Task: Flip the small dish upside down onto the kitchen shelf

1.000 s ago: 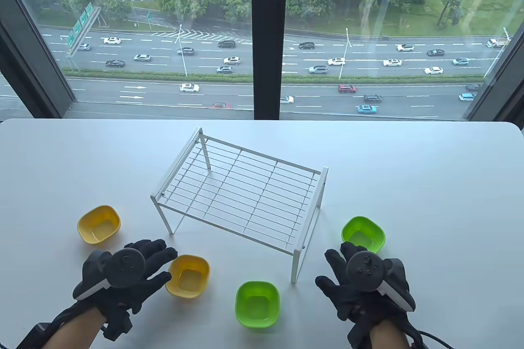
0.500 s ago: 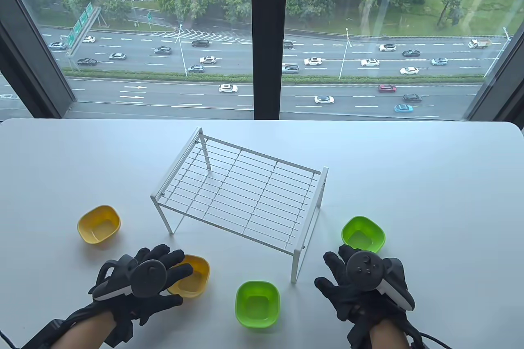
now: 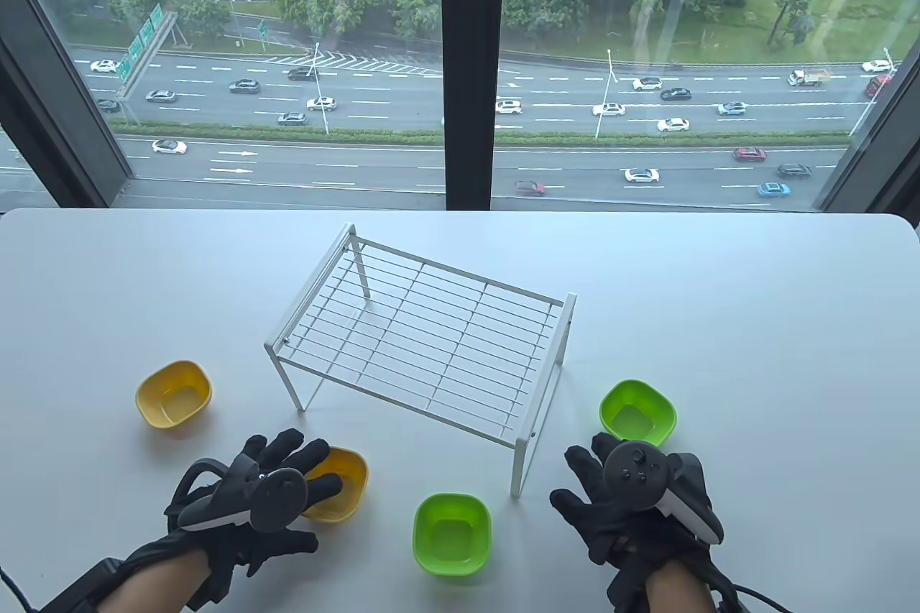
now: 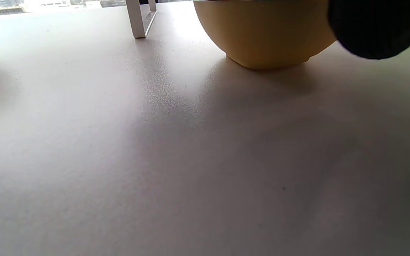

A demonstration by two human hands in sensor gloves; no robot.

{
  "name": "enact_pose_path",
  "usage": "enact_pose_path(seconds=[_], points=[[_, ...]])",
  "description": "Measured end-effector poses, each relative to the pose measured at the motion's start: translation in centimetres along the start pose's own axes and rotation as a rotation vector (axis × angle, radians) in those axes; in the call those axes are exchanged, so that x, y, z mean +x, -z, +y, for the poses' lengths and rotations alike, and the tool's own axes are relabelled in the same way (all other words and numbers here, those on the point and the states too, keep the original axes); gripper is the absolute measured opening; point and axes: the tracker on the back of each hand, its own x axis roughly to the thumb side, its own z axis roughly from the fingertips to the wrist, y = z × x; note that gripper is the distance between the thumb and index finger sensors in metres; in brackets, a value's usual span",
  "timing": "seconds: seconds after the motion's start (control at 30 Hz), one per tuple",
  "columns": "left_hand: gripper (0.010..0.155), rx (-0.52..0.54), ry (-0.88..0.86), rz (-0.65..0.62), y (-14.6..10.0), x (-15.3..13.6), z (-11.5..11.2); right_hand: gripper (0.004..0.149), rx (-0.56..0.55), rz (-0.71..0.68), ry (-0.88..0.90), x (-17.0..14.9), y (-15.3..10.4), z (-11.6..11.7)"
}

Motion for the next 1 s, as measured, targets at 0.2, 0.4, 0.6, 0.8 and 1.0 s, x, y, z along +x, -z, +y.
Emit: enact_pose_path(seconds=[0.2, 0.4, 0.6, 0.8, 1.0], points=[[0.067, 0.015, 0.049, 0.032, 0.2, 0.2, -0.3, 0.077, 0.001, 0.001, 0.006, -0.1, 0.1, 0.0], [0.051, 0.131, 0.062, 0.048, 0.1, 0.3, 0.0, 0.077, -0.002, -0.004, 0.006, -0.1, 0.1, 0.0], [0.043, 0.248, 0.058, 0.036, -0.2, 0.2, 0.6, 0.076, -0.01, -0.005, 0.015, -0.2, 0.1, -0.1], [0.043, 0.297, 0.04, 0.043, -0.8, -0.1, 1.8, 0.076, -0.026, -0.01, 0.031, -0.4, 0.0, -0.2], [0.044, 0.338, 0.013, 0.051, -1.4, -0.6, 2.9, 0.077, -0.031, -0.009, 0.042, -0.5, 0.0, -0.3]])
